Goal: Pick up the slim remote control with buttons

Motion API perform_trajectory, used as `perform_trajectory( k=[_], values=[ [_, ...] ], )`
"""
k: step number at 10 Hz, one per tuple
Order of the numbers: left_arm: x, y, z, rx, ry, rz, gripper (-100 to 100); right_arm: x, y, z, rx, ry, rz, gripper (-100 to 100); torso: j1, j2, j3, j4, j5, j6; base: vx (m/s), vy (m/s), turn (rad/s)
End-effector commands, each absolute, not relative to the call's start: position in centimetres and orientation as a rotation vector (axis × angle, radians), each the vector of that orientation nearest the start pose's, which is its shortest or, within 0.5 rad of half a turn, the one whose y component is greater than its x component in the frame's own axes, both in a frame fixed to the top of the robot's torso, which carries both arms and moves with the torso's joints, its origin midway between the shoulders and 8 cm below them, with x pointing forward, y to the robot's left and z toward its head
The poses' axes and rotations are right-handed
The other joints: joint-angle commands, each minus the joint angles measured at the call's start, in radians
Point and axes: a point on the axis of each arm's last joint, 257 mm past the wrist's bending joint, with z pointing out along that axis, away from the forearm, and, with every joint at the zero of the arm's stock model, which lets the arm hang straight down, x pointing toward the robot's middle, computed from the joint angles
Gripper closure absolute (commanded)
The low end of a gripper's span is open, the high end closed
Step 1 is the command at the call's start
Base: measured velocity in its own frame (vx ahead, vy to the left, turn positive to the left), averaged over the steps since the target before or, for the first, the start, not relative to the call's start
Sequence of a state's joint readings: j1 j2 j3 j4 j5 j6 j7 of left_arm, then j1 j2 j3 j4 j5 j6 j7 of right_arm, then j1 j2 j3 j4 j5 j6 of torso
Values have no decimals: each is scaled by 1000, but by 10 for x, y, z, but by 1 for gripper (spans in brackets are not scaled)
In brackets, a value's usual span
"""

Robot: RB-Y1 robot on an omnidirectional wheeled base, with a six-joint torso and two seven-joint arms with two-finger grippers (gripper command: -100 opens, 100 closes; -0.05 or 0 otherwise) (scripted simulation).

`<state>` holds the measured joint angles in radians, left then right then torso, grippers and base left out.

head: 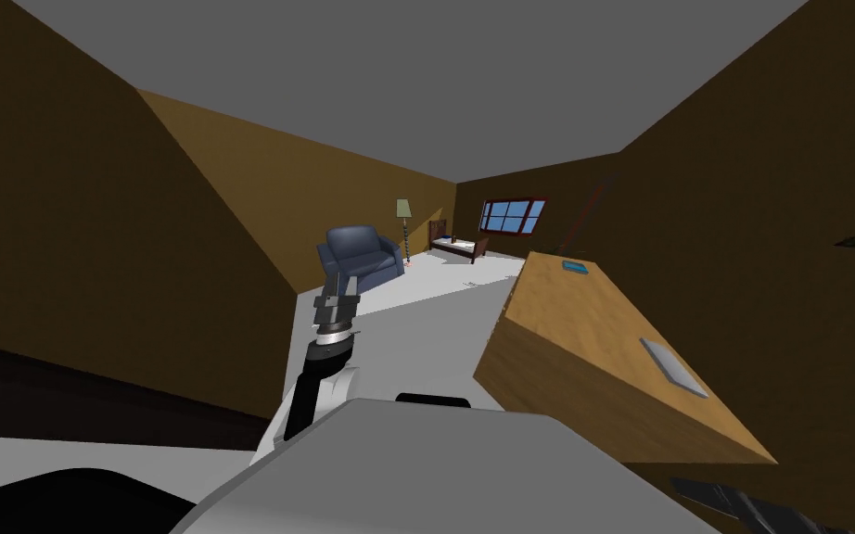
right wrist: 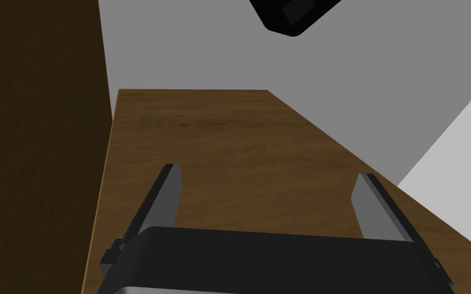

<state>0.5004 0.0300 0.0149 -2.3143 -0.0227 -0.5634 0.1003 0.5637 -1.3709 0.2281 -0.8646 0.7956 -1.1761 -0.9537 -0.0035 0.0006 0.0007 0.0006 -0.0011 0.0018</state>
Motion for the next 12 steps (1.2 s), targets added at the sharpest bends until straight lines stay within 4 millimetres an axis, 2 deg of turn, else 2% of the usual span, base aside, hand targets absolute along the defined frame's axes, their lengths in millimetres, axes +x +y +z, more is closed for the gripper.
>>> perform_trajectory(
  k=[1, 3, 4, 5, 6, 7, 8, 11, 12],
  values=[
    [326, 273, 51, -575, 561, -1392, 0, 48, -625, -347, 1013, 2912, 493, -100, 0, 0, 0, 0, 0, 0, 27, -34, 221],
    [326, 273, 51, -575, 561, -1392, 0, 43, -634, -345, 1044, 2904, 462, -100, -2, -2, -1, 0, 0, -1, 19, -43, 80],
    [326, 273, 51, -575, 561, -1392, 0, 34, -650, -335, 1101, 2918, 392, -100, -1, -1, -1, 0, 0, 0, 29, -64, 244],
    [326, 273, 51, -575, 561, -1392, 0, 30, -657, -333, 1123, 2910, 368, -100, -3, -2, -1, 0, 0, -2, 26, -82, 146],
    [326, 273, 51, -575, 561, -1392, 0, 20, -674, -323, 1193, 2906, 290, -100, -4, -2, -1, 0, -1, 0, 43, -119, 219],
    [326, 273, 51, -575, 561, -1392, 0, 10, -692, -313, 1264, 2888, 212, -100, -7, -3, -2, -1, -1, -1, 96, -191, 352],
    [326, 273, 51, -575, 561, -1392, 0, 10, -692, -313, 1268, 2887, 212, -100, -11, -6, -4, -1, -2, -2, 73, -158, 113],
    [326, 273, 51, -575, 561, -1392, 0, -8, -723, -298, 1432, 2808, 68, -100, -12, -5, -3, -1, -3, -2, 55, -195, 249],
    [326, 273, 51, -575, 561, -1392, 0, -6, -721, -300, 1425, 2812, 77, -100, -15, -6, -3, -1, -3, -1, 64, -220, 108]
  ],
)
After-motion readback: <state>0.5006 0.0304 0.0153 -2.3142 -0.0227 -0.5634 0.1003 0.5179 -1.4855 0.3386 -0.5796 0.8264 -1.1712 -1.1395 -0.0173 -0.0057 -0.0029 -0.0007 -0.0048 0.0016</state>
